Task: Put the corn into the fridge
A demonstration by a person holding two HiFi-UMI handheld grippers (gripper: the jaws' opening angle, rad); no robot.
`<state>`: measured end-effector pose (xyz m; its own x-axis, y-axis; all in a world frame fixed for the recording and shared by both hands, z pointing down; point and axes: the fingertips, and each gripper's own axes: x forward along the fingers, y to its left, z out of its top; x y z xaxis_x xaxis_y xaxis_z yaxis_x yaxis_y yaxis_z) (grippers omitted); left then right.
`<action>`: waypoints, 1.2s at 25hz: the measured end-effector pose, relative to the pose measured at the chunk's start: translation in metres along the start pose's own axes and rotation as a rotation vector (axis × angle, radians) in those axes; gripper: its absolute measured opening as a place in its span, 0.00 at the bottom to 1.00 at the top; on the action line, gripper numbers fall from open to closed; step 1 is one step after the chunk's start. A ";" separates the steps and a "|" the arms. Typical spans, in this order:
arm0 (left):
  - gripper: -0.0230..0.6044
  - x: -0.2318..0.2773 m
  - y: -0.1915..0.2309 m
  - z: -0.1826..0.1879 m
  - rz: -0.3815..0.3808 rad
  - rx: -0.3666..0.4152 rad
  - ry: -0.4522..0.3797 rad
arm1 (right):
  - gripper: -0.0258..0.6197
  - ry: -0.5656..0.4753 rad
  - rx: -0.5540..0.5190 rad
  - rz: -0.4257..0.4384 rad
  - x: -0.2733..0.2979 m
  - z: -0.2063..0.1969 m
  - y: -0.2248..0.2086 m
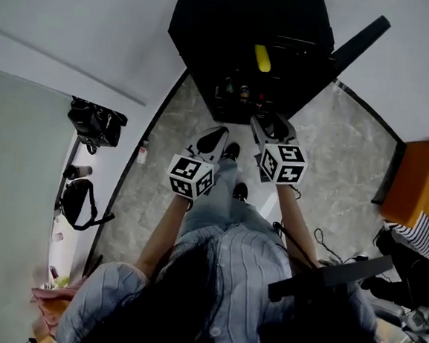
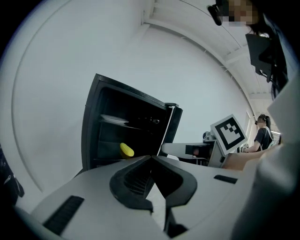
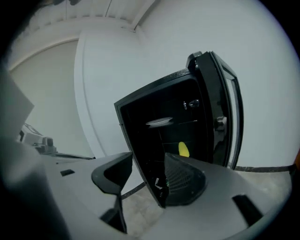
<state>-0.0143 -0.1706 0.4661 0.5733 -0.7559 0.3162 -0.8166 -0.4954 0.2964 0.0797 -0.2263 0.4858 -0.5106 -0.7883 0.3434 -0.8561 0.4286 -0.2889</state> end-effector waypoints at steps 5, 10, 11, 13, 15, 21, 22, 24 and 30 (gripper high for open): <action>0.05 -0.021 -0.017 0.002 0.017 -0.010 -0.035 | 0.38 -0.030 0.012 0.004 -0.038 -0.003 0.012; 0.05 -0.039 -0.040 0.008 0.008 0.022 -0.066 | 0.37 -0.046 0.033 0.015 -0.068 -0.009 0.029; 0.05 -0.042 -0.043 0.010 0.006 0.028 -0.071 | 0.36 -0.050 0.039 0.020 -0.072 -0.010 0.033; 0.05 -0.048 -0.049 0.013 0.002 0.039 -0.078 | 0.35 -0.061 0.046 0.025 -0.080 -0.012 0.041; 0.05 -0.053 -0.055 0.015 -0.006 0.051 -0.081 | 0.33 -0.069 0.045 0.028 -0.087 -0.013 0.050; 0.05 -0.062 -0.057 0.020 -0.013 0.058 -0.093 | 0.31 -0.063 0.004 0.053 -0.095 -0.015 0.073; 0.05 -0.062 -0.056 0.021 -0.014 0.059 -0.094 | 0.30 -0.063 -0.002 0.059 -0.095 -0.014 0.076; 0.05 -0.062 -0.055 0.021 -0.019 0.062 -0.092 | 0.30 -0.064 -0.011 0.067 -0.094 -0.014 0.083; 0.05 -0.087 -0.046 0.022 -0.042 0.083 -0.085 | 0.25 -0.089 0.007 0.060 -0.095 -0.014 0.118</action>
<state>-0.0279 -0.0909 0.4053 0.6025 -0.7654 0.2262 -0.7965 -0.5586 0.2316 0.0260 -0.0946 0.4321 -0.5515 -0.7974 0.2449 -0.8235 0.4734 -0.3127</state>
